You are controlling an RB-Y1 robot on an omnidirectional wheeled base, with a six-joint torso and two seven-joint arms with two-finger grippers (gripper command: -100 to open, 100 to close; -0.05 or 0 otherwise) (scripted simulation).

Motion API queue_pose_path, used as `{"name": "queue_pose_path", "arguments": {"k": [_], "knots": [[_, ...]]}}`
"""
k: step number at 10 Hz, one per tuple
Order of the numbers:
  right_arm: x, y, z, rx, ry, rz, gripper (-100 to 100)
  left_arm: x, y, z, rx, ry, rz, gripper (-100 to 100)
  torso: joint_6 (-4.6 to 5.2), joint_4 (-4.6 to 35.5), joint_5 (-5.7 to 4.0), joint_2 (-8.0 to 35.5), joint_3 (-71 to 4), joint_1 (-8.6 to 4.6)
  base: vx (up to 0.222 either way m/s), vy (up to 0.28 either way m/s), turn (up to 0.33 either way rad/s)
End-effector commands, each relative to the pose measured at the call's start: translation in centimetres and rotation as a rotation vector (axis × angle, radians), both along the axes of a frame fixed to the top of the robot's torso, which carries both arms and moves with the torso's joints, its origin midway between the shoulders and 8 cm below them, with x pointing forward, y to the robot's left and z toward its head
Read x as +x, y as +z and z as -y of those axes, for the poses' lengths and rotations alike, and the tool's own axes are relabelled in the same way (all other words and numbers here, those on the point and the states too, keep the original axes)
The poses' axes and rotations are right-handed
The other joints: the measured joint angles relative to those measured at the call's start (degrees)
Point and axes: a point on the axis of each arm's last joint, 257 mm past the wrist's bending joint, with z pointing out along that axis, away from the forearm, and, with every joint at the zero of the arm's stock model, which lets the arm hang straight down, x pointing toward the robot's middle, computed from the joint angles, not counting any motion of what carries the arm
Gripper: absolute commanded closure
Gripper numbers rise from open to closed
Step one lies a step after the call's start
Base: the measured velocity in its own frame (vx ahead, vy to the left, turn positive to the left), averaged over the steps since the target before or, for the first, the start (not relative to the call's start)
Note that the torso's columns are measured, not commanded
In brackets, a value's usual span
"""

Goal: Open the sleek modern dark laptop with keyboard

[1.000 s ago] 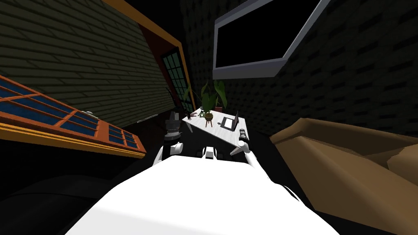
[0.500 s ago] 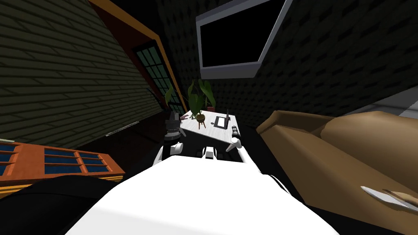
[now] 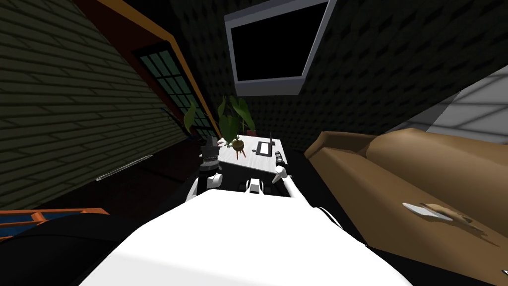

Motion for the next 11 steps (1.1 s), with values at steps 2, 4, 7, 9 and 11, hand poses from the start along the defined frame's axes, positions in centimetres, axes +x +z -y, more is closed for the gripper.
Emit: {"name": "queue_pose_path", "arguments": {"k": [2, 4, 7, 9, 11], "knots": [[1.0, 1.8, -7.9, -0.007, 0.119, 0.026, 100, 0.0, 0.0, 0.0, 0.0, 0.0, 0.0, 0, 0.05, -0.06, -0.02, -0.25, -0.15, -0.1, 0.06, -0.022, -0.305], [1.8, 4.3, -13.5, 0.004, 0.191, 0.066, 100, 0.0, 0.0, 0.0, 0.0, 0.0, 0.0, 0, 0.06, -0.05, 0.0, -0.23, -0.13, -0.07, 0.085, -0.029, -0.394], [1.3, 4.2, -14.7, -0.011, 0.218, 0.061, 100, 0.0, 0.0, 0.0, 0.0, 0.0, 0.0, 0, -0.01, 0.02, 0.01, 0.05, 0.03, 0.01, 0.02, -0.004, -0.082], [1.4, 4.5, -14.5, 0.078, 0.207, 0.067, -100, 0.0, 0.0, 0.0, 0.0, 0.0, 0.0, 0, 0.03, -0.02, 0.0, -0.07, -0.04, -0.01, 0.003, 0.011, 0.038], [1.4, 4.7, -14.4, 0.16, 0.196, 0.073, -100, 0.0, 0.0, 0.0, 0.0, 0.0, 0.0, 0, 0.04, -0.04, 0.0, -0.16, -0.1, -0.04, 0.001, 0.015, 0.034]]}}
